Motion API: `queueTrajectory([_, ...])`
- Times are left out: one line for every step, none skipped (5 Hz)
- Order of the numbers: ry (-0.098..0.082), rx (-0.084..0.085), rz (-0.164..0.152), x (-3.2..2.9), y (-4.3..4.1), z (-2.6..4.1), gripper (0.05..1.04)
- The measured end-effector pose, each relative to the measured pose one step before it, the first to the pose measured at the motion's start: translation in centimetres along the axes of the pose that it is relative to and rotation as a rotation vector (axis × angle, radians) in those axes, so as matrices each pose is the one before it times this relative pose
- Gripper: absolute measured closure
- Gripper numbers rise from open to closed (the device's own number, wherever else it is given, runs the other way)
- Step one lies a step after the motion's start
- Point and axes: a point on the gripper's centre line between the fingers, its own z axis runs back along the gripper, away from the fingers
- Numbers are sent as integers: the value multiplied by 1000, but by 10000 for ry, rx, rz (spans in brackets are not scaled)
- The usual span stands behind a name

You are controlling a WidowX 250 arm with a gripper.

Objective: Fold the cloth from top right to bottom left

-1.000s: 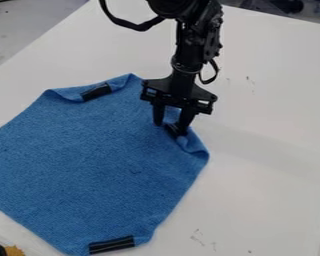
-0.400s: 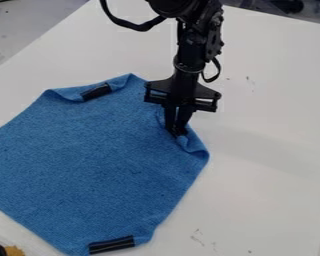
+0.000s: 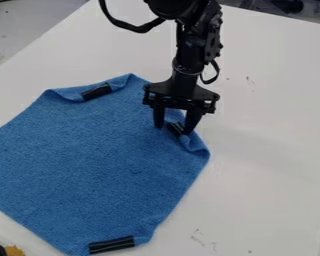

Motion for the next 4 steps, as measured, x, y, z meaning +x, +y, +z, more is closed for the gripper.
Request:
queueTrajectory([-80,-225,133,-152,149,-312,95])
queueTrajectory([-120,-168,38,-16,-70,-185,358])
queueTrajectory([-20,-76,-38,-20,-101,-53,646])
queueTrajectory([24,18,15,-39,29,0,853])
